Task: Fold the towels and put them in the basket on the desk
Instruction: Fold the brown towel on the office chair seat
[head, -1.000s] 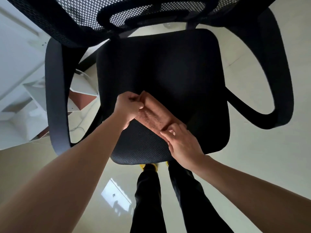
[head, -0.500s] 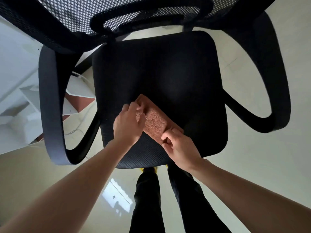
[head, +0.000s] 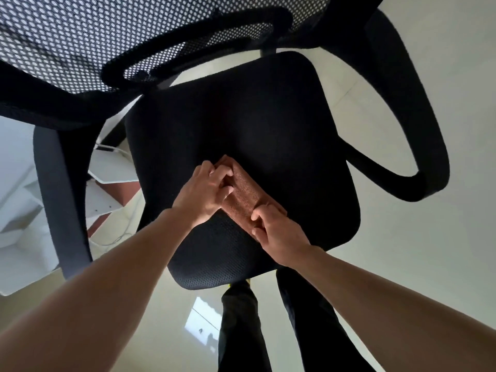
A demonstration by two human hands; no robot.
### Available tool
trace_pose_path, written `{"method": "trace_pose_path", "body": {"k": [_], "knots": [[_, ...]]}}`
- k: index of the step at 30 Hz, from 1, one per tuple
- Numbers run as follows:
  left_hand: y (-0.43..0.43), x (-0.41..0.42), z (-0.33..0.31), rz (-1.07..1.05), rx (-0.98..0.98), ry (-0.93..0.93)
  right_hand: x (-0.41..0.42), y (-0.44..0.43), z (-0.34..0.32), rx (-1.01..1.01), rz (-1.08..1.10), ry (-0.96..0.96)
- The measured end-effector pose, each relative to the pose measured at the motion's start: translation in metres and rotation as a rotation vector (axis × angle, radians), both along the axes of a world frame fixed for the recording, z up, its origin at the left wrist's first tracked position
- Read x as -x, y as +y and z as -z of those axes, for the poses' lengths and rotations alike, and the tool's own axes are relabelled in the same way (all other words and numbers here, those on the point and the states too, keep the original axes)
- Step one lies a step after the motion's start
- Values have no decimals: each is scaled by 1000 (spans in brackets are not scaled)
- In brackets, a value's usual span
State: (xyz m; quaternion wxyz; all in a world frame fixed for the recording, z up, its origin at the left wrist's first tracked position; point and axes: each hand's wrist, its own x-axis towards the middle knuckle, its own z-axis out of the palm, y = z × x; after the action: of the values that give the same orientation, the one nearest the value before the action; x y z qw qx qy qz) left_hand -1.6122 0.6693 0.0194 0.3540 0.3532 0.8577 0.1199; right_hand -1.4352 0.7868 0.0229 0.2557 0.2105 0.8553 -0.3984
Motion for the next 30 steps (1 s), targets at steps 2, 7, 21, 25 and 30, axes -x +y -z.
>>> {"method": "trace_pose_path", "body": {"k": [2, 7, 21, 25, 30], "knots": [[9, 12, -7, 107, 90, 33, 1, 4, -5, 3, 96, -20], [26, 23, -13, 380, 162, 164, -7, 17, -6, -338, 156, -59], [-17, -75, -104, 683, 240, 82, -106, -29, -95, -200, 320, -80], [17, -136, -156, 781, 180, 107, -164, 1, -158, -195, 442, -81], [95, -200, -205, 870, 67, 199, -237, 54, -210, -211, 589, -83]]}}
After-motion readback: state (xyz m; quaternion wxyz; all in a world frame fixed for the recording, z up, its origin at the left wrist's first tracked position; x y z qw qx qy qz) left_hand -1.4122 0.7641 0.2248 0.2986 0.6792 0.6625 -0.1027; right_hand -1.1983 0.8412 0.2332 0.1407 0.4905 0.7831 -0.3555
